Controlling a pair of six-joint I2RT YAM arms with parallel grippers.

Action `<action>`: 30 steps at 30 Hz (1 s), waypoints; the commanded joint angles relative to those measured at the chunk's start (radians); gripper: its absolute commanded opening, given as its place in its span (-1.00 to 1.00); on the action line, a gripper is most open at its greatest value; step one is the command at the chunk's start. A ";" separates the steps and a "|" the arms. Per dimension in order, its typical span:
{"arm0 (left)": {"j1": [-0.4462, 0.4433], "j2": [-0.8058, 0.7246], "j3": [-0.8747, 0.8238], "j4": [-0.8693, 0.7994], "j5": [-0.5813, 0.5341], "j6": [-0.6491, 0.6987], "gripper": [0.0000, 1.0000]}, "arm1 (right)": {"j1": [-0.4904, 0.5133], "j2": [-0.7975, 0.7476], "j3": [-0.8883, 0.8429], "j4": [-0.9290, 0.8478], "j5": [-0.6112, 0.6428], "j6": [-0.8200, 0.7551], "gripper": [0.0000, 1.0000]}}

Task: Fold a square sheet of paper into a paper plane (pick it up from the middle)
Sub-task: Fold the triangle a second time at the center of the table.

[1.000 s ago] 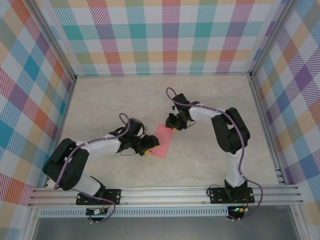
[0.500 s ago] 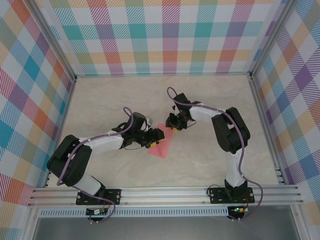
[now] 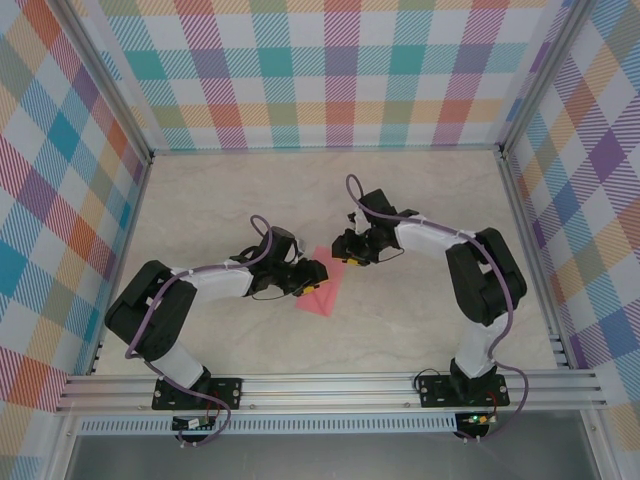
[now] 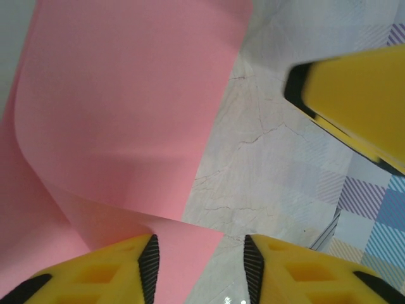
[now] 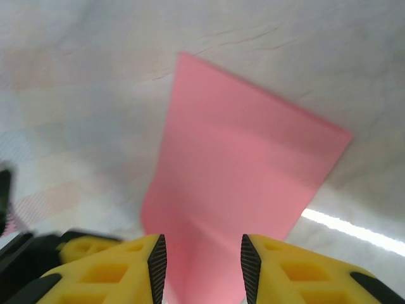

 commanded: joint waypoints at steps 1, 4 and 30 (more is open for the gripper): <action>-0.011 0.016 -0.006 0.023 -0.032 0.007 -0.28 | -0.004 -0.066 -0.069 0.035 -0.105 -0.014 -0.23; -0.011 0.017 -0.009 0.018 -0.045 0.007 -0.37 | -0.001 -0.093 -0.123 0.036 -0.132 0.000 -0.23; -0.011 0.017 -0.014 0.005 -0.057 0.007 -0.55 | 0.054 0.022 -0.171 0.141 -0.245 0.050 -0.34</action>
